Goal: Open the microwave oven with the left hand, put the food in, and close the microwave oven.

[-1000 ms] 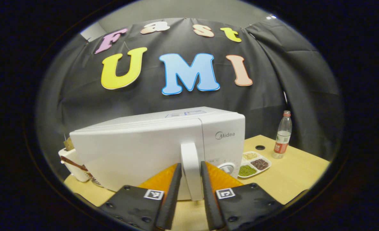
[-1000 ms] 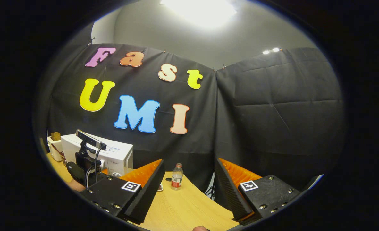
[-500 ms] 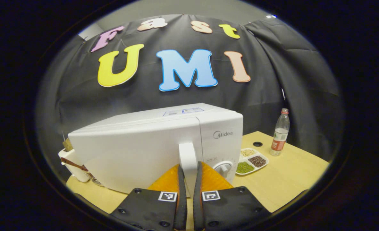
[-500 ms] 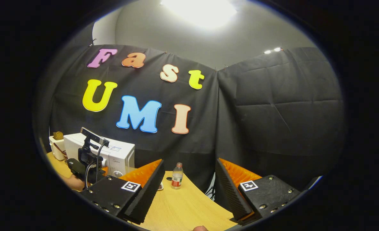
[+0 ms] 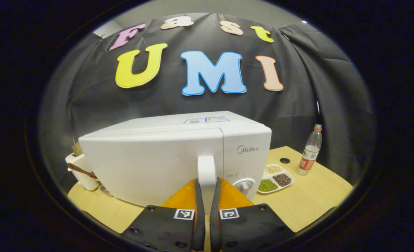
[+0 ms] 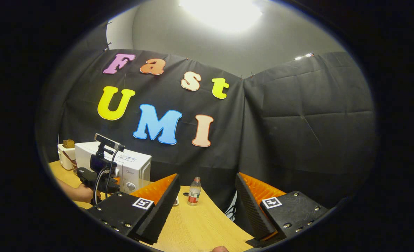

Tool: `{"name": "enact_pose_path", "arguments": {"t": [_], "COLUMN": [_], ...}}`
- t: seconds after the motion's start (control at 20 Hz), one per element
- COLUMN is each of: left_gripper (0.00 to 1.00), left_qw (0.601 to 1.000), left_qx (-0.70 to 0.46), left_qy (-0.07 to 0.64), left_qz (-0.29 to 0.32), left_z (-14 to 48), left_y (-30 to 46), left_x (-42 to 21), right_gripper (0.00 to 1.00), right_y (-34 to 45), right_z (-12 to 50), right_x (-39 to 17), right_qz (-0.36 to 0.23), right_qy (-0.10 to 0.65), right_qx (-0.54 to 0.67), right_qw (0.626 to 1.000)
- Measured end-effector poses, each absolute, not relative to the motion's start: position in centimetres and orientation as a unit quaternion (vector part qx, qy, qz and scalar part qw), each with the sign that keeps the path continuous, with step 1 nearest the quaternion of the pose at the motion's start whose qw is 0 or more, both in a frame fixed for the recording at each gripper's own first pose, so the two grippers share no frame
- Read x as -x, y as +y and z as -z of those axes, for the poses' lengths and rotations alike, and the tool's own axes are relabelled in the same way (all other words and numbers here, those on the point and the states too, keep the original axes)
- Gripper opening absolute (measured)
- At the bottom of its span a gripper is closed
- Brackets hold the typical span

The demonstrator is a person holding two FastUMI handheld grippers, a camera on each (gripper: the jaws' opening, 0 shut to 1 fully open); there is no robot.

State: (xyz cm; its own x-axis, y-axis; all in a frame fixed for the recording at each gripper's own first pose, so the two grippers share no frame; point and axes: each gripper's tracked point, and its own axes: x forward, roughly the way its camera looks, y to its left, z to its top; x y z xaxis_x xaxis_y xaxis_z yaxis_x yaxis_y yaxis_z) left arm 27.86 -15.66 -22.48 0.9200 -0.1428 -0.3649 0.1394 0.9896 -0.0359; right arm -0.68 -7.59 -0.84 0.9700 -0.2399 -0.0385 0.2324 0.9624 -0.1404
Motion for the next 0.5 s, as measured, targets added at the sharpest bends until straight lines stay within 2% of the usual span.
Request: {"name": "enact_pose_path", "arguments": {"t": [0.25, 0.5], "left_gripper": [0.12, 0.12], "left_qw": [0.981, 0.981], "left_qx": [0.01, -0.001], "left_qy": [0.19, 0.186], "left_qz": [0.042, 0.054], "left_z": [22.5, 22.0], "left_y": [-15.0, -13.5], "left_x": [-25.2, -21.8], "right_gripper": [0.96, 0.96], "right_y": [-8.6, -8.4], "right_z": [1.3, 2.3], "right_x": [0.5, 0.1], "right_qz": [0.104, 0.077], "right_qy": [0.025, 0.028], "right_qx": [0.057, 0.027], "right_qw": [0.993, 0.996]}}
